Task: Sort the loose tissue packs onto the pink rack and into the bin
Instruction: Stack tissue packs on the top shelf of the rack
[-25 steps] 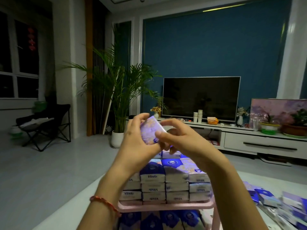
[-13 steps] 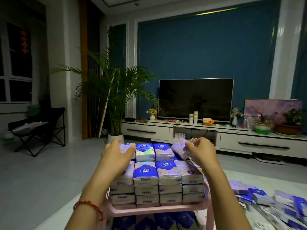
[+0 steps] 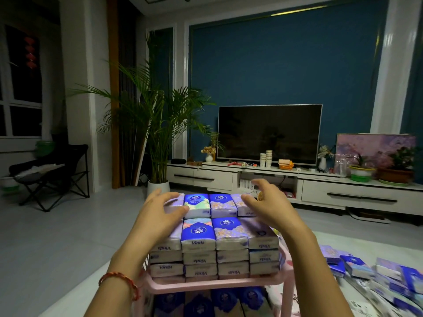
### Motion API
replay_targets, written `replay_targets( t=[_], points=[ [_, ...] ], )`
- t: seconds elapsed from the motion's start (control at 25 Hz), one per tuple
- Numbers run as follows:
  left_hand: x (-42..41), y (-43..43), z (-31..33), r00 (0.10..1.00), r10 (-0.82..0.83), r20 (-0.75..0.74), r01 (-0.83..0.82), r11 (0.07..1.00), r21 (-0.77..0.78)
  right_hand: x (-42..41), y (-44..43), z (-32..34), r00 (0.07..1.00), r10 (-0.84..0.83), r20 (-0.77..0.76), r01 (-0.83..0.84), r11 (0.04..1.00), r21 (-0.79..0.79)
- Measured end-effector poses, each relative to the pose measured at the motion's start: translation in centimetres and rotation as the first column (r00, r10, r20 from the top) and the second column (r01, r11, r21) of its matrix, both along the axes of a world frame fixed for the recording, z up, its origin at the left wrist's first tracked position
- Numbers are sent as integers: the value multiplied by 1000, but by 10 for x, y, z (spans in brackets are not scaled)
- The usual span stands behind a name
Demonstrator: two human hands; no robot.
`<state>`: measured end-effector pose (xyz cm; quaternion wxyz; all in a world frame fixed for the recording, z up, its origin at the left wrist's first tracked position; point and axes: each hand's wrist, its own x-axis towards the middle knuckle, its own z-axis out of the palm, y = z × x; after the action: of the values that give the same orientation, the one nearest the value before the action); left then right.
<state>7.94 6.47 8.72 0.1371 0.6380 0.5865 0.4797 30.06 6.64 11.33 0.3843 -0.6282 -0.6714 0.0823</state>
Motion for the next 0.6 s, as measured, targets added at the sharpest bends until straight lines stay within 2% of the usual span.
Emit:
replay_targets(
  t=[0.08,0.16,0.32,0.48,0.52,0.6],
  points=[
    [4,-5,1,997,-59,39,60,998,-21,-5,-5,2,990,142,6,-142,989,-32],
    [5,-6,0,993,-87,82,89,996,-26,-10,-6,0,980,199,17,-197,978,-68],
    [4,-1,0,996,-43,78,44,999,-11,-12,1,-4,989,132,72,-132,991,-10],
    [8,-2,3,1000,-7,-16,7,1000,0,-13,2,-7,985,152,84,-151,988,-17],
    [9,-4,5,999,6,-41,-6,1000,6,-10,4,-7,983,176,54,-175,984,-26],
    [10,-11,13,994,44,-104,-41,999,31,3,2,-4,967,229,-109,-231,973,-10]
  ],
)
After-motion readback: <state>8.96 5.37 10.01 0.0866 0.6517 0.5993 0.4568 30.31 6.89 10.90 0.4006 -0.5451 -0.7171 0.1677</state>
